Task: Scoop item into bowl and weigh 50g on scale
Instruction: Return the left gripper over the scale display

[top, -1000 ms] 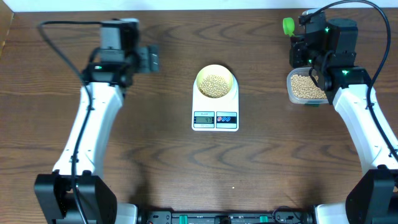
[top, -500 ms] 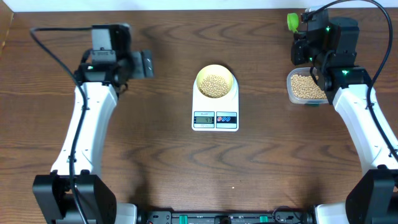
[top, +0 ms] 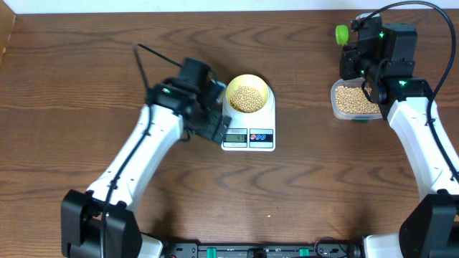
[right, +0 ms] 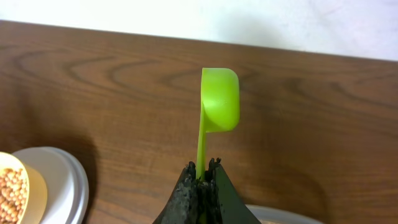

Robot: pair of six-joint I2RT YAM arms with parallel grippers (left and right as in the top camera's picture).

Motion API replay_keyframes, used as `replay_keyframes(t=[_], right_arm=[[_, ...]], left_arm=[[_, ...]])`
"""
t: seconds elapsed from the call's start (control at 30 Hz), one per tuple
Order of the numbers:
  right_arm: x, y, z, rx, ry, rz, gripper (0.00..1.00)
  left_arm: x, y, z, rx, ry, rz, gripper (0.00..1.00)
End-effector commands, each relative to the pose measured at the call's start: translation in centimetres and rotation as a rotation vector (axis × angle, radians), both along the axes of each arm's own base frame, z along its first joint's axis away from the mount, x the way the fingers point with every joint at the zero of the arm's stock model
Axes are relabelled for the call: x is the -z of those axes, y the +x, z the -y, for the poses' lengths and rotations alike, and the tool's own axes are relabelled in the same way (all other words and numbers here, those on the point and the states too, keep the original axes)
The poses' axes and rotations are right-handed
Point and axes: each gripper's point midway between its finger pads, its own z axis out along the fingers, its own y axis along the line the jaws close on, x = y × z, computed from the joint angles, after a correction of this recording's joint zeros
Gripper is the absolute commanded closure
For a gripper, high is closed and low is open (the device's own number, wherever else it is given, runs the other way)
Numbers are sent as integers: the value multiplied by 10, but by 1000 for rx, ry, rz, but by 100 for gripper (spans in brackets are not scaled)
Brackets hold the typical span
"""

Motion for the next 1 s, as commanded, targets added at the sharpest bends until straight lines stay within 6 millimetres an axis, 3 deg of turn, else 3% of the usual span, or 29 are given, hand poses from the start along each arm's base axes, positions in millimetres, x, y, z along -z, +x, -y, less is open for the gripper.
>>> replay_keyframes(t=[0.0,0.43,0.57,0.97], right_arm=[[-6,1,3,16,4,1,99],[2,-5,3,16,4,-39,99],[7,-9,3,16,3,-63,99],[23,-24,3,17,0,-153,99]], left_arm=[[13,-17,12,88,11,-30,2],[28,-43,54,238,14,-27,2],[35,-52,58,260,22,-48,2],[35,-53,59,265,23,-47,2]])
